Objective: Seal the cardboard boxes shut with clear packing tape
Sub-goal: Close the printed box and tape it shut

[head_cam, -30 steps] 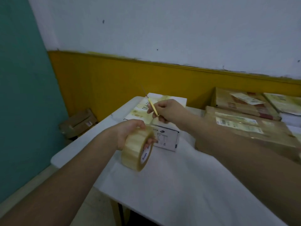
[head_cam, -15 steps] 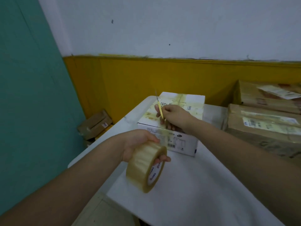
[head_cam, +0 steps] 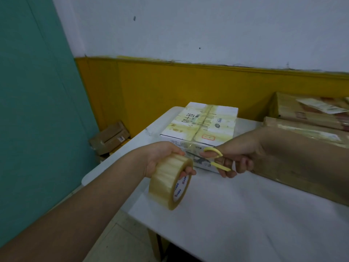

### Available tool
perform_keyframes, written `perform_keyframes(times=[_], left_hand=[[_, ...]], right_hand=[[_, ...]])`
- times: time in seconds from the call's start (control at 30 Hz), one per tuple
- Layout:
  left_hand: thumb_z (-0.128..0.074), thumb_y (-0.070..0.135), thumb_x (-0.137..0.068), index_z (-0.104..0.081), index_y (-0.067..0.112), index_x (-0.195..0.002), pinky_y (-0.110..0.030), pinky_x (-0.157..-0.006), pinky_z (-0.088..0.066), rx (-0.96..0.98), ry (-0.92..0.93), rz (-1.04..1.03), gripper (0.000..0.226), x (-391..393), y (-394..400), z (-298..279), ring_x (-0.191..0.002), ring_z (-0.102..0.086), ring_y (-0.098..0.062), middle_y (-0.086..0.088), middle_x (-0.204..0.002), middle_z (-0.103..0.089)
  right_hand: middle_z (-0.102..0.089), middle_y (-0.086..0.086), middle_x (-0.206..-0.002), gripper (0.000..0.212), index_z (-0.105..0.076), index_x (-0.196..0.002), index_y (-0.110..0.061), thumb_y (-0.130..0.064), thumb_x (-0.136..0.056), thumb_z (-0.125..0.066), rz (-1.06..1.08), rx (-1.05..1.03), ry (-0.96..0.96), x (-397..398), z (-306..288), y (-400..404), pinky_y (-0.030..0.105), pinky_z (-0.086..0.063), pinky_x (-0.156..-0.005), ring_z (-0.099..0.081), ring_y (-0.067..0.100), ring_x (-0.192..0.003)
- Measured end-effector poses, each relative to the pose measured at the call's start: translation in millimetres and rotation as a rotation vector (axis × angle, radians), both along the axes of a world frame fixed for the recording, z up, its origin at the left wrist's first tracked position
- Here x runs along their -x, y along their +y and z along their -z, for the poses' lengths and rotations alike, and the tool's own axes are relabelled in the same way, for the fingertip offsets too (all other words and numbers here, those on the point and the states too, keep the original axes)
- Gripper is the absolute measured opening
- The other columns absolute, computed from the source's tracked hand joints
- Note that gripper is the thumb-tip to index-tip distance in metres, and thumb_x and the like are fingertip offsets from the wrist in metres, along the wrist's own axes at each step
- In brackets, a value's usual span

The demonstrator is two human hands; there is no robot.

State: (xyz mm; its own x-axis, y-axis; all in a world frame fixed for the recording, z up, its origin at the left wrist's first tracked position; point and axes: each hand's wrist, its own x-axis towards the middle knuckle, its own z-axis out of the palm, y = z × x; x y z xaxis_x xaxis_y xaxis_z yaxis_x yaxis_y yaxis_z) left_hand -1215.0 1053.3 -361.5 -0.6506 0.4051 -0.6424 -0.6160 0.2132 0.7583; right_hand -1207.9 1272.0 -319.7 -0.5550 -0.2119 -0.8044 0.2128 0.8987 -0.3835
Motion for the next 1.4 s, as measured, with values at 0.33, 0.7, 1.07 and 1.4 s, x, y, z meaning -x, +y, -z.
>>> perform_keyframes(times=[0.33, 0.7, 1.07, 1.4], left_hand=[[-0.04, 0.017, -0.105, -0.057, -0.009, -0.117, -0.026, -0.049, -0.056, 0.008, 0.028, -0.01, 0.034, -3, 2, -5, -0.052, -0.065, -0.021, -0.023, -0.082, -0.071], [-0.044, 0.021, -0.104, -0.059, 0.001, -0.109, -0.025, -0.054, -0.057, 0.005, 0.043, 0.112, 0.025, -39, -27, -14, -0.059, -0.064, -0.019, -0.017, -0.086, -0.066], [-0.055, 0.024, -0.103, -0.055, 0.012, -0.111, -0.037, -0.066, -0.055, -0.096, 0.474, -0.052, 0.014, -93, -51, -3, -0.069, -0.066, -0.032, -0.028, -0.091, -0.068], [-0.055, 0.021, -0.104, -0.062, 0.018, -0.109, -0.038, -0.066, -0.055, -0.111, 0.718, -0.117, 0.009, -112, -55, 19, -0.076, -0.068, -0.04, -0.031, -0.096, -0.07]], right_hand=[[-0.052, -0.001, -0.061, 0.062, -0.062, -0.077, -0.013, -0.073, -0.086, -0.05, 0.115, 0.184, 0.161, 2, 15, -16, 0.015, -0.023, -0.037, -0.025, 0.007, -0.045], [-0.063, -0.001, -0.073, 0.034, -0.077, -0.096, -0.023, -0.051, -0.094, -0.058, 0.053, 0.241, 0.435, -53, 56, 1, 0.022, -0.049, -0.054, -0.045, 0.01, -0.052], [-0.045, 0.013, -0.07, 0.049, -0.035, -0.061, -0.012, -0.035, -0.092, -0.005, -0.46, -0.363, 0.861, -73, 92, -15, 0.03, -0.041, -0.074, -0.051, 0.023, -0.07], [-0.052, 0.006, -0.068, 0.005, -0.071, -0.083, -0.004, -0.007, -0.079, -0.073, -0.268, -0.536, 1.178, -82, 86, -37, 0.025, -0.048, -0.056, -0.072, 0.026, -0.076]])
